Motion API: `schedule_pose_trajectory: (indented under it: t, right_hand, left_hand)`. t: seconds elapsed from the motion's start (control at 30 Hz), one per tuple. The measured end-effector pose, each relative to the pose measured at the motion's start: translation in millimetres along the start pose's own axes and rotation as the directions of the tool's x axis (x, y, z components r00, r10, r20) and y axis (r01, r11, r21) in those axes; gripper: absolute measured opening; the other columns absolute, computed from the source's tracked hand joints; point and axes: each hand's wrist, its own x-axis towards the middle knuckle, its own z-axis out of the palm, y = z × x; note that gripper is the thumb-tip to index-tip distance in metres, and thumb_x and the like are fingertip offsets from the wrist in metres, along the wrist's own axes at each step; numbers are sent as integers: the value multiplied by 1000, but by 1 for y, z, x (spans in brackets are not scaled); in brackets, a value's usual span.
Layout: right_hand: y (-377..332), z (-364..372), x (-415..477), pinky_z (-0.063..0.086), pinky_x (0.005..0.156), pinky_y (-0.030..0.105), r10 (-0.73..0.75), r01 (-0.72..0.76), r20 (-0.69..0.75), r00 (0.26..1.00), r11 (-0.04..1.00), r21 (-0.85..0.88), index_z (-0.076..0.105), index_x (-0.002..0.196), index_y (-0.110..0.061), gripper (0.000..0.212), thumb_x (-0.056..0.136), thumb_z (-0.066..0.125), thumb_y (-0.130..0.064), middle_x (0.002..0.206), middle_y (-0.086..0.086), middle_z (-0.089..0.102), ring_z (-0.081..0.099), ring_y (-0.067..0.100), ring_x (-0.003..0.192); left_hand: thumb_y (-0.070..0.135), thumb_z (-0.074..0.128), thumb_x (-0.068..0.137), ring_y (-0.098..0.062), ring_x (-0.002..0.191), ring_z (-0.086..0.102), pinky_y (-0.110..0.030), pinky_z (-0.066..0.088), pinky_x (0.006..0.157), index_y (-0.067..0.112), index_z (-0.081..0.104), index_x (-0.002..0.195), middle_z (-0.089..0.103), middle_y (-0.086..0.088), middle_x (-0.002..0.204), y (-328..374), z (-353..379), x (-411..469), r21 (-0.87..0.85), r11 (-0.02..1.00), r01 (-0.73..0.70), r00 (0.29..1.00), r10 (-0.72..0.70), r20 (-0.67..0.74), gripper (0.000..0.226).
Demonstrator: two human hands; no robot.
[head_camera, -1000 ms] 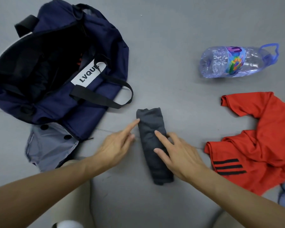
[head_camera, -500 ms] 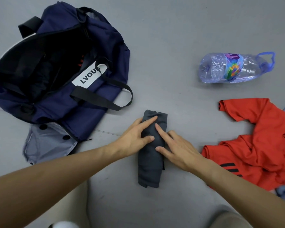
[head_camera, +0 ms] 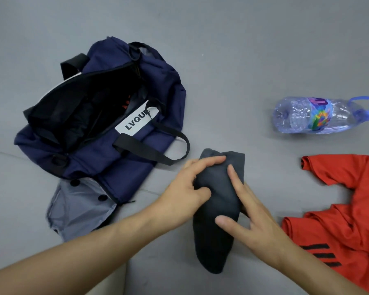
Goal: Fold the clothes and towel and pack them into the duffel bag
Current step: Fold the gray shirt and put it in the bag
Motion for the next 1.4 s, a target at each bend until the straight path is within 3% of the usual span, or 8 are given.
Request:
schedule_pose_trajectory:
  t: [0.2,0.33,0.67,0.9,1.07,1.17,1.27,1.4]
  right_hand:
    - [-56,1,22,45,107,26,-116,115,61,991,993,16,26,146,-63,76,90,68,-33,161,-30,13,31,-2,145]
    - [-86,7,42,54,92,24,-72,63,42,997,981,186,48,135,-60,70,90,67,-10,149,-26,41,57,6,126]
    - [-124,69,130,54,85,16,15,-49,95,995,931,363,46,140,-53,67,92,65,-10,135,-23,60,66,5,113]
    - [-127,111,177,54,99,43,78,-204,274,959,859,469,42,144,-50,66,94,62,-12,131,-22,63,64,11,120]
    - [-122,134,202,55,98,45,128,-224,221,967,839,496,50,141,-44,63,94,64,-3,124,-18,68,66,10,115]
    - [-116,142,216,55,98,42,138,-193,145,980,838,511,50,141,-45,64,95,63,-3,124,-19,68,65,8,115]
    - [-112,146,226,54,99,41,129,-152,81,988,855,496,52,139,-49,63,95,64,-4,127,-20,66,64,5,116]
    - [-106,152,234,55,97,42,143,-135,19,990,870,475,53,135,-54,62,95,66,-8,125,-24,65,64,3,114]
  left_hand:
    - [-18,42,85,-7,105,69,-24,56,81,39,60,130,70,15,120,32,-48,-15,-151,986,-65,997,58,-52,75]
    - [-14,51,92,-9,113,67,-28,55,93,42,48,142,64,18,130,34,-69,-28,-276,950,-146,979,98,-181,76]
    - [-11,55,93,-3,122,60,-34,50,101,46,44,146,59,25,136,13,-135,-36,-315,926,-207,908,61,-416,78]
    - [-10,52,88,-3,125,57,-37,48,106,40,56,138,61,18,136,-4,-194,-23,-239,958,-157,885,29,-465,71]
    - [8,58,91,-4,123,58,-36,49,104,38,54,140,54,18,142,-20,-225,-12,164,972,-170,855,228,-466,57]
    - [11,59,89,-24,133,49,-41,42,107,28,71,122,50,0,148,-28,-252,-14,803,596,-17,630,630,-454,39]
    - [36,57,92,-40,144,30,-54,32,112,35,75,110,38,-10,158,-43,-288,-18,818,474,326,674,490,-553,26]
    - [22,56,95,-40,112,60,-51,53,87,19,68,123,49,1,151,-54,-310,-28,754,480,448,672,376,-638,31]
